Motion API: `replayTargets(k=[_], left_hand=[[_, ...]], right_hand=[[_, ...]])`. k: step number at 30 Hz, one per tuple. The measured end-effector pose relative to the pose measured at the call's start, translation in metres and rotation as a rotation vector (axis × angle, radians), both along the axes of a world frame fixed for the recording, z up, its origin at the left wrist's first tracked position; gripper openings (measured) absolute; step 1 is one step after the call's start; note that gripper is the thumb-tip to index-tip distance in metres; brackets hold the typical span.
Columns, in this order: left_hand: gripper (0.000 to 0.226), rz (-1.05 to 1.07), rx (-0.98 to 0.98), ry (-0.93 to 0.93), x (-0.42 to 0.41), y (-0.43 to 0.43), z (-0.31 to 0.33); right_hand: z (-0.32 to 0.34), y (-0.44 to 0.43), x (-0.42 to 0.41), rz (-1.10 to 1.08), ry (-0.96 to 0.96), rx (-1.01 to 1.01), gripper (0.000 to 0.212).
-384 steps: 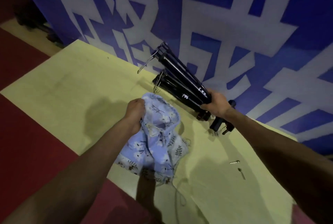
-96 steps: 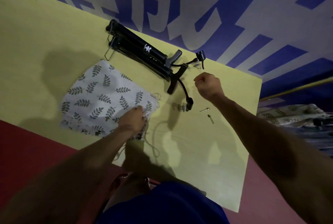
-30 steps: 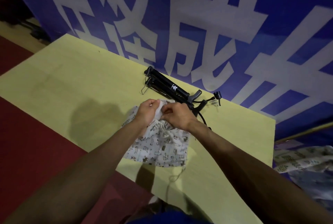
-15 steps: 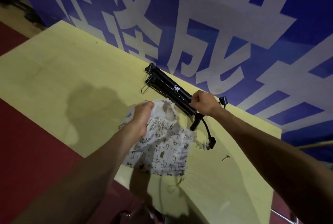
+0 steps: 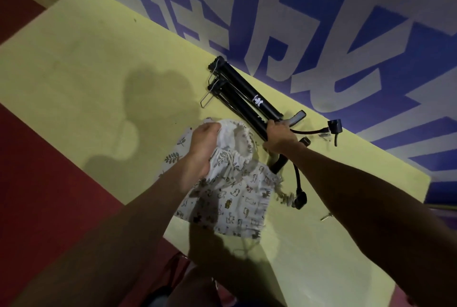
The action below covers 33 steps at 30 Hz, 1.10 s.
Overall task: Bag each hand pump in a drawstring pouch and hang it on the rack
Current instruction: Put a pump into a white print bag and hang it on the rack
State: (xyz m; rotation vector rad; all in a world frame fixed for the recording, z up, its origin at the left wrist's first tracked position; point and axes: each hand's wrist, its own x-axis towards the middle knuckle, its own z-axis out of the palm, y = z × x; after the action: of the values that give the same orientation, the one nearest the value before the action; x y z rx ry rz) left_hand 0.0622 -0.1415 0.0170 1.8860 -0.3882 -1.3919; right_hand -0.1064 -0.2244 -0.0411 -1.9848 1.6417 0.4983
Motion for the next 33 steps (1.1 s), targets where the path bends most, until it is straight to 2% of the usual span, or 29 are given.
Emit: replayTargets(k=[2,5,10,14,18,21,25,30,33], left_hand=[[0.025,-0.026,-0.041,-0.007,-0.001,0.002,0.001],[0.021,-0.074,-0.077,-0.020,0.004,0.005,0.002],[0.026,-0.113,-0.062,-0.009,0.012,0.013,0.007],[0.034,-0.163,-0.064,0.018,0.012,0.021,0.022],[0.032,-0.178,-0.091,0.069,0.010,0.031,0.033],[0.030,-0.142,-0.096,0.075,0.009,0.039,0.034],[0.012,-0.124,-0.074,0.073,0.011,0.042,0.022],[0.026,-0.105,-0.138,-0.010,-0.001,0.056,0.054],[0.018,-0.086,-0.240,-0.071,-0.010,0.057,0.055]], right_hand=[[0.003,-0.001,0.002,-0.044,-0.031,-0.015,0.051],[0.013,-0.001,0.005,-0.103,-0.104,-0.071,0.043],[0.045,0.007,-0.004,-0.176,-0.299,-0.131,0.054],[0.081,0.025,-0.025,-0.211,-0.487,-0.220,0.056],[0.114,0.043,-0.056,-0.177,-0.545,-0.212,0.054],[0.132,0.059,-0.089,-0.086,-0.488,-0.210,0.046],[0.144,0.079,-0.126,0.016,-0.308,-0.189,0.055],[0.148,0.093,-0.142,0.074,-0.165,-0.146,0.048],[0.150,0.096,-0.137,0.091,-0.146,-0.131,0.044]])
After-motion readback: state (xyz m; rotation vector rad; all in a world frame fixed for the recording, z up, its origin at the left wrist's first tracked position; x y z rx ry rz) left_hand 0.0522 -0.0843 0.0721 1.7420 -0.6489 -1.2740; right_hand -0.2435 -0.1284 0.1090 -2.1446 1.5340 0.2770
